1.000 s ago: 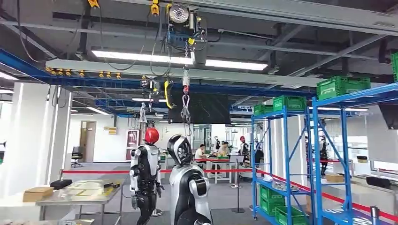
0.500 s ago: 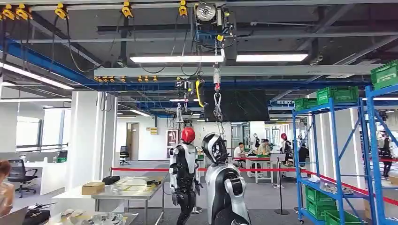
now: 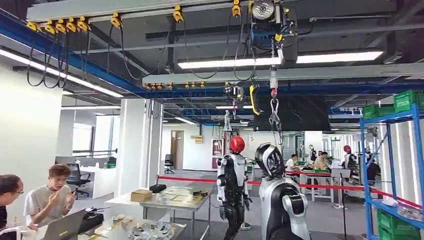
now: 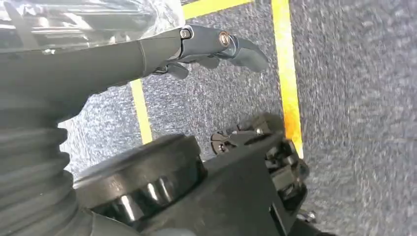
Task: Take the parts from the cabinet and place them on the table.
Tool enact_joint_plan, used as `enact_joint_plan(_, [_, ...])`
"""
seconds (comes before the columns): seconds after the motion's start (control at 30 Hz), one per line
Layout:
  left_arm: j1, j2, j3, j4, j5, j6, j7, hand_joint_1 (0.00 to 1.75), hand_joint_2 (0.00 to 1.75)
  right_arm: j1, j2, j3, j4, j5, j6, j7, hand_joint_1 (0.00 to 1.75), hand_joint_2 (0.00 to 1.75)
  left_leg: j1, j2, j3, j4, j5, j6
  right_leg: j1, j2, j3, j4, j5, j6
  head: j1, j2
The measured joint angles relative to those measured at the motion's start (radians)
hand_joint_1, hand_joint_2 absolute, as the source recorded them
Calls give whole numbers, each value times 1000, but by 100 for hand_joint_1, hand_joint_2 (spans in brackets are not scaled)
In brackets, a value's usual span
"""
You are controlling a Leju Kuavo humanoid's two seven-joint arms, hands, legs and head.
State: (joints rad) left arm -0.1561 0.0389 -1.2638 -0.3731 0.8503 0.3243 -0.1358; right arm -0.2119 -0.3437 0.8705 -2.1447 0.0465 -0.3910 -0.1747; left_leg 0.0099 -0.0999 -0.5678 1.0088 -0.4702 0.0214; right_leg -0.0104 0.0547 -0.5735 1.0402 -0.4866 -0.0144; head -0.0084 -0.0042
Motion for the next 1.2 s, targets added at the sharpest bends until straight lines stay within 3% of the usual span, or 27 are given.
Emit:
enact_joint_plan(0.03, [-2,0,0,0,0,0,1,0,175,-1,0,-1,3,-2,0,0,175,175,-5,-11,-6,3,1,-8,-3,48,9,-20,-15,1,4,0])
enact_joint_plan(0.1, [-3,0,0,0,0,0,1,0,175,-3,0,-5,4,-3,-1,-1,175,175,5,-35,-13,0,5,-23,3,22,8,-24,-10,-1,3,0])
enact_joint_plan(0.17, [0,1,0,0,0,-1,1,0,175,-9,0,-7,7,-3,-1,0,175,175,6,-58,-20,-7,10,-39,1,-2,14,-35,-4,-15,2,0])
enact_joint_plan(0.23, [1,1,0,0,-1,-2,4,0,175,-11,0,-7,8,-3,-1,-2,175,175,-1,46,-37,40,-27,-40,0,-30,23,-47,1,-28,6,0])
enact_joint_plan(0.27, [-3,1,0,0,-1,-1,5,0,175,-11,0,-8,8,-3,-1,-3,175,175,1,71,-68,111,-67,-44,2,-47,24,-47,-1,-32,8,0])
enact_joint_plan(0.33, [-5,1,0,0,-2,-1,7,0,175,-9,0,-8,10,-3,-2,-3,175,175,4,84,-141,271,-132,-51,4,-81,25,-47,-4,-36,13,0])
enact_joint_plan(0.37, [-3,1,0,0,-2,-1,7,0,175,-8,0,-8,11,-3,-3,-2,175,175,4,84,-155,303,-135,-54,5,-96,25,-46,-6,-35,13,0])
enact_joint_plan(0.4, [0,1,0,0,-3,-1,8,0,175,-7,0,-7,11,-3,-3,-1,175,175,5,85,-145,287,-116,-55,5,-108,27,-46,-8,-33,15,0])
enact_joint_plan(0.47, [2,1,-1,0,-3,-1,8,0,175,-7,0,-7,11,-2,-4,0,175,175,5,100,-66,140,-34,-52,5,-133,32,-43,-14,-29,18,0])
enact_joint_plan(0.5, [1,2,-1,0,-3,-1,8,0,175,-6,0,-7,11,0,-4,1,175,175,3,132,-15,45,5,-47,5,-146,37,-40,-19,-25,20,0])
enact_joint_plan(0.53, [-1,1,-1,0,-4,-1,8,0,175,-5,0,-8,11,1,-5,1,175,175,-9,181,7,8,-14,-43,11,-156,40,-38,-25,-18,21,0])
enact_joint_plan(0.57, [-4,1,-1,-1,-5,-1,8,0,175,-3,0,-8,10,1,-7,2,175,175,-11,175,11,0,-12,-28,14,-165,38,-33,-29,-11,22,0])
enact_joint_plan(0.67, [3,1,0,-1,-6,0,8,0,175,-2,0,-10,10,3,-10,4,175,175,-14,142,3,-1,-8,-14,13,-198,45,-36,-30,0,16,0])
enact_joint_plan(0.7, [5,1,-1,-1,-7,0,8,0,175,-1,0,-12,9,5,-10,5,175,175,-3,131,9,-9,-3,-6,9,-186,47,-32,-42,10,14,0])
enact_joint_plan(0.73, [3,1,-1,-1,-8,0,8,0,175,0,0,-13,9,6,-10,5,175,175,-2,122,8,-10,-1,-2,5,-125,36,0,-65,14,14,0])
enact_joint_plan(0.77, [0,1,0,-1,-10,0,8,0,175,2,-1,-15,9,7,-11,5,175,175,-1,111,7,-10,0,1,3,-86,4,68,-104,17,8,0])
enact_joint_plan(0.83, [-2,0,0,-2,-13,0,8,0,175,7,-2,-15,9,8,-11,5,175,175,-1,87,5,-9,0,3,1,-62,-77,230,-169,20,3,0])
enact_joint_plan(0.87, [0,0,0,-2,-14,0,8,0,175,9,-2,-16,10,8,-11,6,175,175,-2,74,5,-9,0,3,1,-61,-107,281,-176,20,2,0])
enact_joint_plan(0.9, [1,0,0,-2,-14,0,8,0,175,11,-3,-16,10,8,-11,7,175,175,-2,59,6,-9,0,2,1,-61,-113,280,-156,19,4,0])
enact_joint_plan(0.97, [0,0,0,-2,-15,0,8,0,175,10,-3,-16,10,8,-10,7,175,175,-2,30,8,-7,0,2,1,-52,-61,150,-61,12,2,0])
enact_joint_plan(1.0, [-1,0,0,-2,-15,0,8,0,175,9,-3,-16,10,8,-8,7,175,175,-2,17,9,-6,1,0,1,-28,-22,57,-13,6,1,0])
enact_joint_plan(1.03, [-2,-2,0,-2,-16,0,8,0,175,8,-3,-16,10,8,-8,7,175,175,3,7,6,-6,1,-3,-1,35,5,-11,2,-1,1,0])
enact_joint_plan(1.07, [-5,-3,0,-3,-17,0,8,0,175,9,-3,-16,10,8,-8,8,175,175,-3,-8,0,-2,1,-11,-4,43,14,-31,-4,-4,5,0])
enact_joint_plan(1.1, [-6,-3,0,-3,-17,0,8,0,175,8,-4,-16,10,8,-8,8,175,175,3,-18,-6,-3,5,-20,1,32,12,-29,-5,-1,5,1])
enact_joint_plan(1.17, [-2,-5,-1,-3,-17,-1,10,0,175,4,-4,-18,10,8,-7,9,175,175,9,-42,-9,-10,11,-34,6,12,14,-31,-6,-8,2,0])
enact_joint_plan(1.2, [-2,-3,0,-3,-17,-1,11,0,175,3,-4,-19,10,8,-6,10,175,175,7,-43,-17,-6,7,-39,-5,-5,18,-46,2,-16,-1,0])
